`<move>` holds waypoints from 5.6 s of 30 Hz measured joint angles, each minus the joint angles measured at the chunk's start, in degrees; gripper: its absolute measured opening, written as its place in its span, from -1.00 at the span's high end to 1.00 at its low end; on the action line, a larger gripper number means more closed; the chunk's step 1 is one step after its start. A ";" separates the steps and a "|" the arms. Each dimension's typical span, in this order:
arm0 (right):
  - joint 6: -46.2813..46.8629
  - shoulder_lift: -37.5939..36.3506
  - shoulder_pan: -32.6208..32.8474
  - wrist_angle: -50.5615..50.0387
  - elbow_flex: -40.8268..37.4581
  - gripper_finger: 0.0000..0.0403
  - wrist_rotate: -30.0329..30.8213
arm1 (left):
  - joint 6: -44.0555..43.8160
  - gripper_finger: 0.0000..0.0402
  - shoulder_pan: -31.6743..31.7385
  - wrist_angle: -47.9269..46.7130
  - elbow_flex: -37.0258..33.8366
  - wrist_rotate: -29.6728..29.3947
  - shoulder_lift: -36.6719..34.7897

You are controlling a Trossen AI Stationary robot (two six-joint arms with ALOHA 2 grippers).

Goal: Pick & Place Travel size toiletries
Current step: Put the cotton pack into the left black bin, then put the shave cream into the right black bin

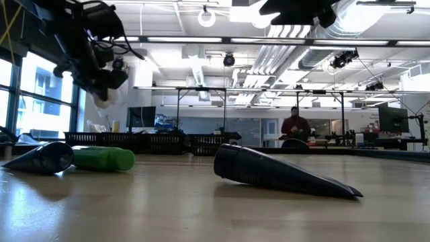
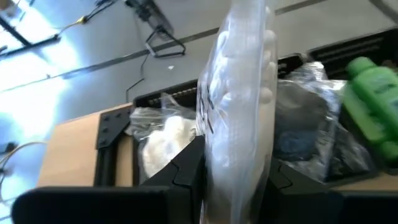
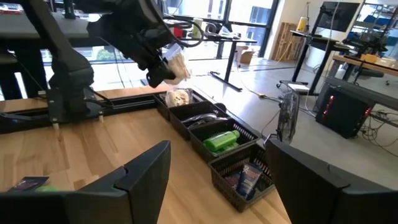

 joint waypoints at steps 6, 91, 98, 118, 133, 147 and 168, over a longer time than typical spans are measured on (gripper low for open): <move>0.04 0.02 -0.64 -0.63 0.00 -0.27 0.07 | 0.02 0.61 4.72 -0.17 0.00 0.04 0.08; 1.40 0.04 -0.62 -1.91 0.00 -0.27 -1.68 | 2.10 -0.01 12.28 5.56 6.91 5.84 18.70; 1.36 0.04 -0.61 -1.92 0.00 -0.27 -1.67 | 2.12 -0.01 12.28 5.83 6.88 9.02 18.41; 1.18 0.04 -0.64 -2.12 0.00 -0.27 -1.66 | 2.99 0.70 12.28 6.20 6.88 15.10 12.23; 1.34 0.07 -0.64 -3.41 -0.02 -0.27 -1.37 | 4.57 0.99 12.26 10.30 6.88 7.47 21.73; 2.84 0.13 -3.34 -5.50 -0.02 -0.27 -5.47 | 3.04 1.00 12.26 8.85 7.75 12.83 20.81; 2.99 0.15 -3.51 -8.57 -0.02 -0.27 -7.52 | 10.71 1.00 17.11 -25.08 41.05 20.36 30.69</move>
